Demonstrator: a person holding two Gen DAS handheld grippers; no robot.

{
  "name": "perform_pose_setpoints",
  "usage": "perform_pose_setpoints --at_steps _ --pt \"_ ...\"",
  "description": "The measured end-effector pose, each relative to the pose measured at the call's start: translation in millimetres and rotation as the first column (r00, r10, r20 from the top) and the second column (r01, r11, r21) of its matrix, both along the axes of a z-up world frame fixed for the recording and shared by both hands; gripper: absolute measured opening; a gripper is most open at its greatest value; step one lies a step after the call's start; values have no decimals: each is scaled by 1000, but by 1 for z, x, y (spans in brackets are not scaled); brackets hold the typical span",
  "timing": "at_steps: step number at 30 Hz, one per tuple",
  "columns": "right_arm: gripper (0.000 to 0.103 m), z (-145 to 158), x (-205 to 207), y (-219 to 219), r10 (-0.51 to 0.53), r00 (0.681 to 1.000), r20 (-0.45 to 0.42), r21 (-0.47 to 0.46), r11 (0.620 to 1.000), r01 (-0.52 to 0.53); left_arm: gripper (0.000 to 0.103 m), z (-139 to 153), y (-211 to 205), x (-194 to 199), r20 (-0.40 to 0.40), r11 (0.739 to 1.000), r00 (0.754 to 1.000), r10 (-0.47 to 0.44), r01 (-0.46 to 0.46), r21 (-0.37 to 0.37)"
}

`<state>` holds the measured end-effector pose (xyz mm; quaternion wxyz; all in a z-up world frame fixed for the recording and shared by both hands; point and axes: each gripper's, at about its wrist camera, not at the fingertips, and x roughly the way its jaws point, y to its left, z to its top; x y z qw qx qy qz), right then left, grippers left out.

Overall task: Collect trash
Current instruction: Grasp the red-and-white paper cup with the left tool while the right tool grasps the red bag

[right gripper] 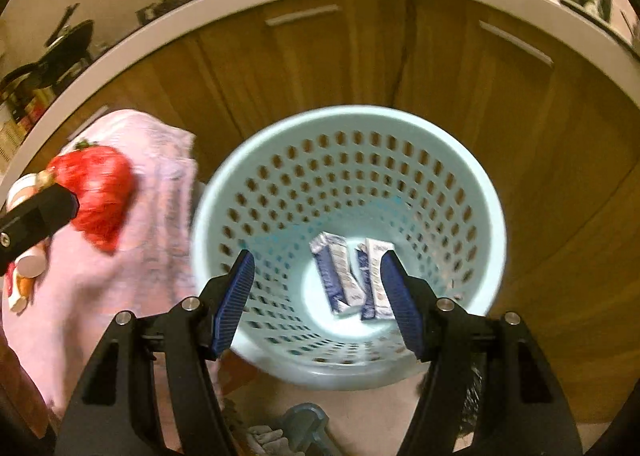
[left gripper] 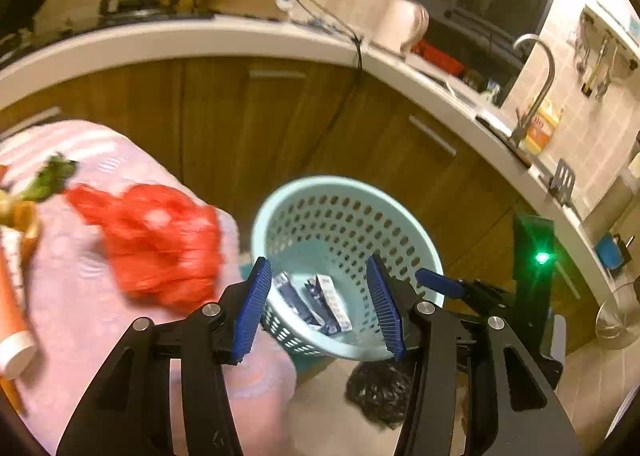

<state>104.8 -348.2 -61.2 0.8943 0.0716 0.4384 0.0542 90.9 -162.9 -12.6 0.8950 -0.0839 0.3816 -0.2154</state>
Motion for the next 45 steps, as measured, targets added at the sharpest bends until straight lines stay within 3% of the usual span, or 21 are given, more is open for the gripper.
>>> perform_pose_setpoints --at_steps 10,18,22,29,31,37,42,45 --pt "62 35 -15 68 145 985 98 -11 989 -145 48 43 72 -46 117 989 982 145 -144 -18" --pt "62 54 -14 113 225 960 166 -8 974 -226 56 53 152 -82 162 943 930 329 -334 1" --pt "62 54 -2 135 244 951 190 -29 969 -243 61 46 199 -97 139 898 890 435 -440 14" --pt "78 47 25 165 268 945 187 -49 963 -264 73 17 268 -111 48 838 838 544 -545 31" --pt "81 44 33 175 266 946 184 -73 964 -257 77 3 278 -110 15 832 833 553 -553 31" --pt "81 26 56 201 286 949 133 -134 954 -269 78 -28 295 -100 -61 812 809 584 -582 52" --pt "83 18 61 212 287 949 130 -176 949 -263 78 -41 300 -88 -109 825 818 564 -564 31" --pt "83 16 64 214 285 950 125 -175 949 -262 78 -41 293 -83 -100 831 825 556 -552 62"
